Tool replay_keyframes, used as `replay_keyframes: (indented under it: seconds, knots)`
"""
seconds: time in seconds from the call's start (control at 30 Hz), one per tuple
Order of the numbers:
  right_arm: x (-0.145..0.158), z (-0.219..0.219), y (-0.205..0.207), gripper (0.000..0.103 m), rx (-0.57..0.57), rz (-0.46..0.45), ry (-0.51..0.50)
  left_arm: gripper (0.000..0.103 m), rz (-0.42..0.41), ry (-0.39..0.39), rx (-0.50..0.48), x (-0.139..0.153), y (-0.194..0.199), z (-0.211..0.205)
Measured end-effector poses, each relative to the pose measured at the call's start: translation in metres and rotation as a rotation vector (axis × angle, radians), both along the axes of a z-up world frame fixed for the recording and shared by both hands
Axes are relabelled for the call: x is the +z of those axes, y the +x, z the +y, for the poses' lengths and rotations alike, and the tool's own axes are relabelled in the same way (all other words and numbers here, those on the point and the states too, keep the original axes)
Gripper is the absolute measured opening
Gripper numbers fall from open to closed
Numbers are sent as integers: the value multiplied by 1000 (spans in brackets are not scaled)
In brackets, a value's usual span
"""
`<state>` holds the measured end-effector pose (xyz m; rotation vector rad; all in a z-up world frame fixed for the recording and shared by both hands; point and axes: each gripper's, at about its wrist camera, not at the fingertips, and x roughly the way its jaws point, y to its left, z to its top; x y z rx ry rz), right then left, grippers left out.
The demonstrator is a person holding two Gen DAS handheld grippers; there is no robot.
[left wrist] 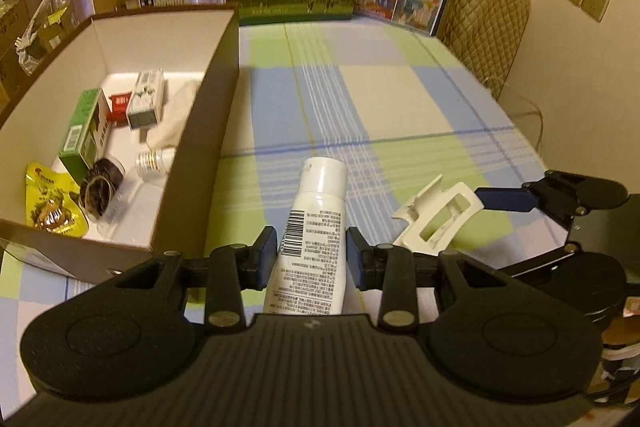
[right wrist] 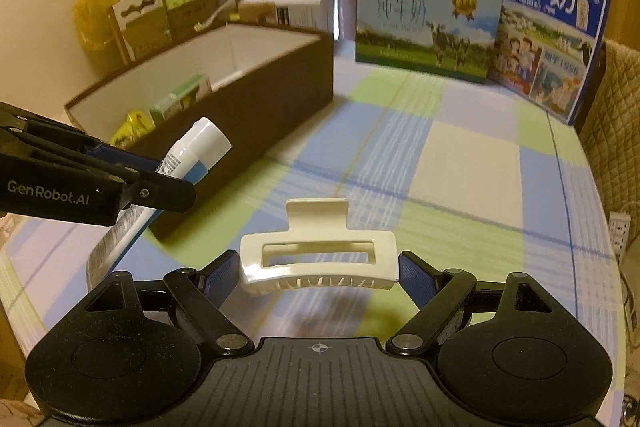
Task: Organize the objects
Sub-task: 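Lift and carry the toothpaste tube and hair clip over the open box with both tools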
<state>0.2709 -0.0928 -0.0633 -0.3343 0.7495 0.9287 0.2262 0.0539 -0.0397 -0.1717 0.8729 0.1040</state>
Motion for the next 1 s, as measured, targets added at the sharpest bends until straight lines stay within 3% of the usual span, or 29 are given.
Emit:
replay_keyframes:
  seconds: [0.5, 1.0]
  knots:
    - [52, 67, -8, 82, 111, -65, 138, 32, -115, 39, 121, 60, -13, 65]
    - [60, 172, 8, 82, 196, -107, 139, 32, -127, 71, 206, 71, 7, 147]
